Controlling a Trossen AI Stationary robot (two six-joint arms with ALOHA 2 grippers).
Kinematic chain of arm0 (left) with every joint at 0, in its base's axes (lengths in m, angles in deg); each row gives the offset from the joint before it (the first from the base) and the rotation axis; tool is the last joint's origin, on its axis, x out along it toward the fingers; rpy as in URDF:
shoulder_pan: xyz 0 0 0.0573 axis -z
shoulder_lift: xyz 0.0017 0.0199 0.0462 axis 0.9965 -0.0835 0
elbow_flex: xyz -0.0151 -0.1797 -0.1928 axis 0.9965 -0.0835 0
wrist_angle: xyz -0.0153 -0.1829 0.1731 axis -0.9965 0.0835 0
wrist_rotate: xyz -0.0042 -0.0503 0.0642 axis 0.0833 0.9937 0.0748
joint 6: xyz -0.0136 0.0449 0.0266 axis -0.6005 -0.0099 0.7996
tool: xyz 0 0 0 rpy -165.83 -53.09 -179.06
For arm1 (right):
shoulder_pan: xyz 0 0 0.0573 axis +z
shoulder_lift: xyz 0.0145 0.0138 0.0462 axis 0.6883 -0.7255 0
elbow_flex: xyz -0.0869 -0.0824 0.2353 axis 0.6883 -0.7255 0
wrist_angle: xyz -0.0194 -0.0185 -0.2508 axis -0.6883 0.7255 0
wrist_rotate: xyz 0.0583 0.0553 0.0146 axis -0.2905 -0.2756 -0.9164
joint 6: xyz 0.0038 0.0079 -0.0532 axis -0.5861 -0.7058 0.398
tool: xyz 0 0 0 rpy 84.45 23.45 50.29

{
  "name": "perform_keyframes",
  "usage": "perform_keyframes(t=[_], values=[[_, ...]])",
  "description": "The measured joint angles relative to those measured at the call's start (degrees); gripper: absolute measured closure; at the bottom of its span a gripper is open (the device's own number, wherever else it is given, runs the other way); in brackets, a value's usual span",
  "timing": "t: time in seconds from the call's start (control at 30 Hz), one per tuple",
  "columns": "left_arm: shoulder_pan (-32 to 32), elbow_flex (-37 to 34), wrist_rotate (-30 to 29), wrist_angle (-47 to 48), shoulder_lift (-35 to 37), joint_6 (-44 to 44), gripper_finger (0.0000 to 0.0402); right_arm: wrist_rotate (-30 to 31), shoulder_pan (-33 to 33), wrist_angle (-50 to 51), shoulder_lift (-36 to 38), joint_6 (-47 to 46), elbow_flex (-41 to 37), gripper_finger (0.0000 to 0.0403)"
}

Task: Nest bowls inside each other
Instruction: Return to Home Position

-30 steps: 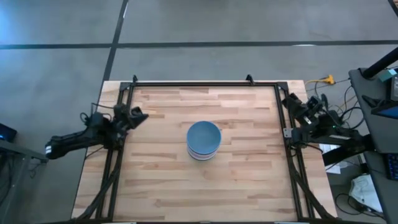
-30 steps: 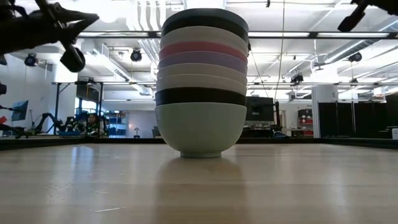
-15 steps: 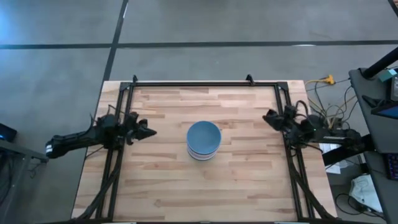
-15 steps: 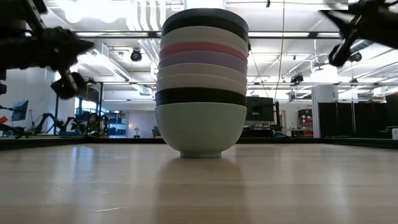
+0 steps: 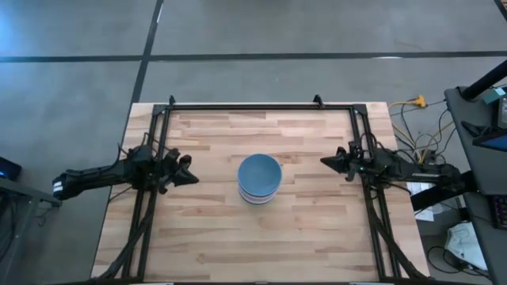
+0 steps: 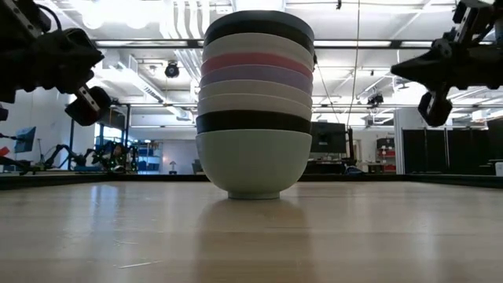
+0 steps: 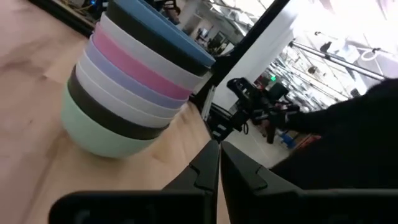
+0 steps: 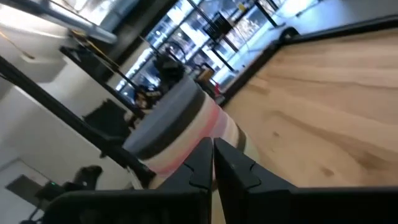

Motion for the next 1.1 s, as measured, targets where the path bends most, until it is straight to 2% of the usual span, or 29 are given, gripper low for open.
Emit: perform_keyframes(t=[1.1], values=[[-0.01,-0.07,-0.37,-0.13,-1.67,0.19,0.0402,0.01,0.00,1.33,-0.62,0.10,0.00,0.0394]])
